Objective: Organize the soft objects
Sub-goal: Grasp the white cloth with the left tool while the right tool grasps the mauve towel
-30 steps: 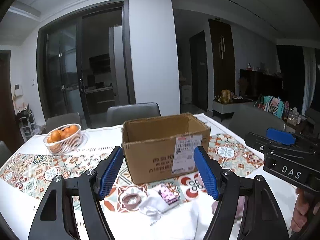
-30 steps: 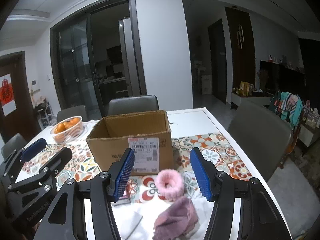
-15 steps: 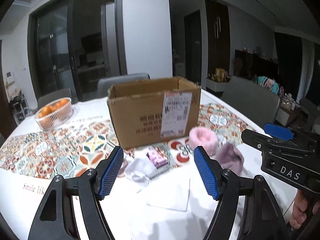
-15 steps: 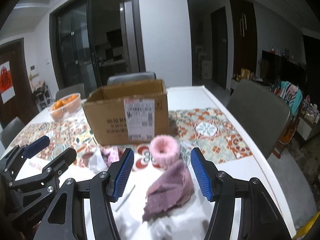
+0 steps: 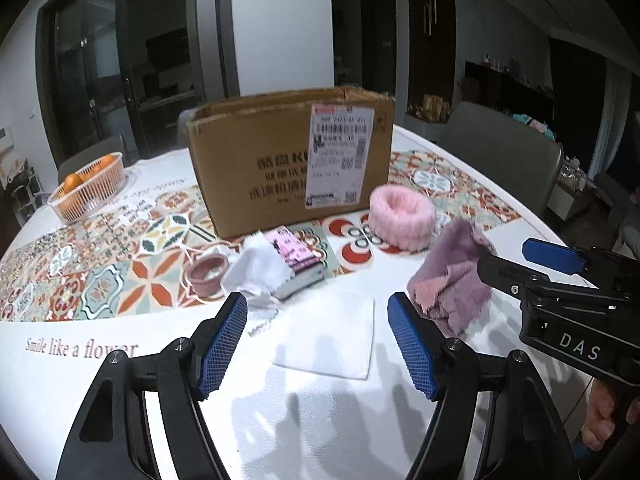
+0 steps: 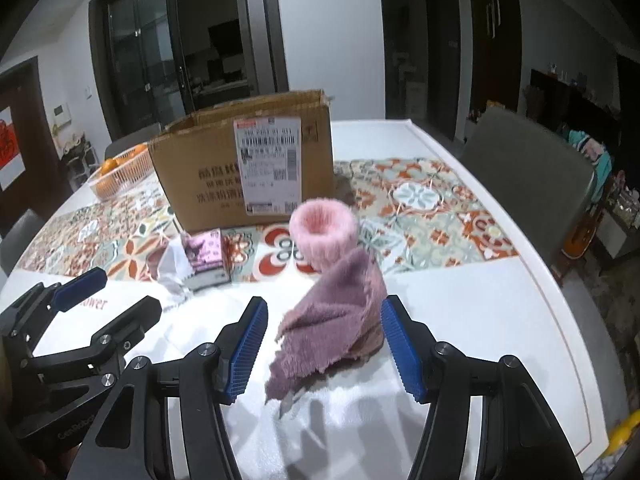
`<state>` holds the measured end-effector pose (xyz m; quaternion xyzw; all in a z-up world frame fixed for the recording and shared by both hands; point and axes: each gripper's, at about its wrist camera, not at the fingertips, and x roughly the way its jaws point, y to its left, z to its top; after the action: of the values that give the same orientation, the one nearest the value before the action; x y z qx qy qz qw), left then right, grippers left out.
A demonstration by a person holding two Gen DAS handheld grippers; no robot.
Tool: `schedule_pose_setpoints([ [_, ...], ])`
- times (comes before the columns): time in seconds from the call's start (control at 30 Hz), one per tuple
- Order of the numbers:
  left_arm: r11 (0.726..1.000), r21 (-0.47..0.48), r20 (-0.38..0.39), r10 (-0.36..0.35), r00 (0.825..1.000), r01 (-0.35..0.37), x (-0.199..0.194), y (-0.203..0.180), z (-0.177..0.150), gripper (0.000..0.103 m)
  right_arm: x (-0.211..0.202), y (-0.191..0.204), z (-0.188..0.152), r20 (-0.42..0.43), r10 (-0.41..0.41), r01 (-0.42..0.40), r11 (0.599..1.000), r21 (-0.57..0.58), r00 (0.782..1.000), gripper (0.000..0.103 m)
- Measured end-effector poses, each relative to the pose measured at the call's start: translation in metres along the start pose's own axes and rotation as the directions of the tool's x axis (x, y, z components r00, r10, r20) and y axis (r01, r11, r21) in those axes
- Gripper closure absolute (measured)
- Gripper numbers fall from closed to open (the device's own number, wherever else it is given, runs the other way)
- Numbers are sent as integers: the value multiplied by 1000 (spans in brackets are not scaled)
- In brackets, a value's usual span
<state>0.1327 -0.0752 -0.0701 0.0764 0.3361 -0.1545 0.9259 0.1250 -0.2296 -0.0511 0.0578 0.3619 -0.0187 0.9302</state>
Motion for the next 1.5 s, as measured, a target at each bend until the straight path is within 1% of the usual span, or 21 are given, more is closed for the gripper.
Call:
schedule_pose_setpoints([
  [0.2,999,-20,-78,-40,996,39,23,-2,-8,31,19,-3,-7,-58,16,-16,1000,5,998,42],
  [0.27,999,-20,-99,-48,994,46,31,-2,-10,32,25,-4,-9,-73,14,-14,1000,3,997,40],
  [0.33,999,-18,-116,-47,992,45,38,-2,-12,32,31,-4,-11,-86,14,-14,1000,1,996,36],
  [0.57,999,-16,-162,-54,985,52,61,-3,-15,32,51,-6,-13,-127,19,-20,1000,-8,992,36],
  [0.67,999,-17,-173,-51,984,49,68,-3,-16,33,58,-7,-13,-140,19,-20,1000,-10,990,36],
  [0.9,998,-36,-213,-60,975,53,82,-1,-19,38,71,-7,-13,-160,19,-22,1000,-18,987,36],
  [1.07,999,-23,-207,-45,977,41,84,-2,-19,39,76,-5,-13,-159,11,-15,1000,-25,987,36],
  [1.13,999,-23,-198,-43,979,39,83,-1,-20,41,78,-5,-13,-160,8,-12,1000,-22,987,36],
  [1.2,999,-15,-191,-40,981,38,83,-1,-20,50,78,-4,-13,-160,-3,-2,1000,-28,987,37],
  [1.27,999,-15,-187,-41,981,39,82,0,-20,58,78,-4,-13,-155,-11,6,999,-34,988,42],
  [1.33,999,-11,-184,-44,982,42,82,0,-20,64,77,-3,-14,-153,-16,9,999,-42,988,51],
  [1.37,999,-10,-182,-46,982,45,81,0,-20,71,76,-2,-14,-152,-14,7,999,-44,988,53],
  [1.4,999,-10,-181,-47,982,46,81,0,-20,77,75,-2,-14,-150,-12,5,999,-44,989,58],
  [1.43,999,-10,-181,-48,982,47,81,0,-20,80,74,-1,-14,-149,-7,1,999,-42,989,62],
  [1.5,998,-10,-184,-55,981,54,80,0,-19,88,73,-1,-15,-148,0,-6,999,-39,989,68],
])
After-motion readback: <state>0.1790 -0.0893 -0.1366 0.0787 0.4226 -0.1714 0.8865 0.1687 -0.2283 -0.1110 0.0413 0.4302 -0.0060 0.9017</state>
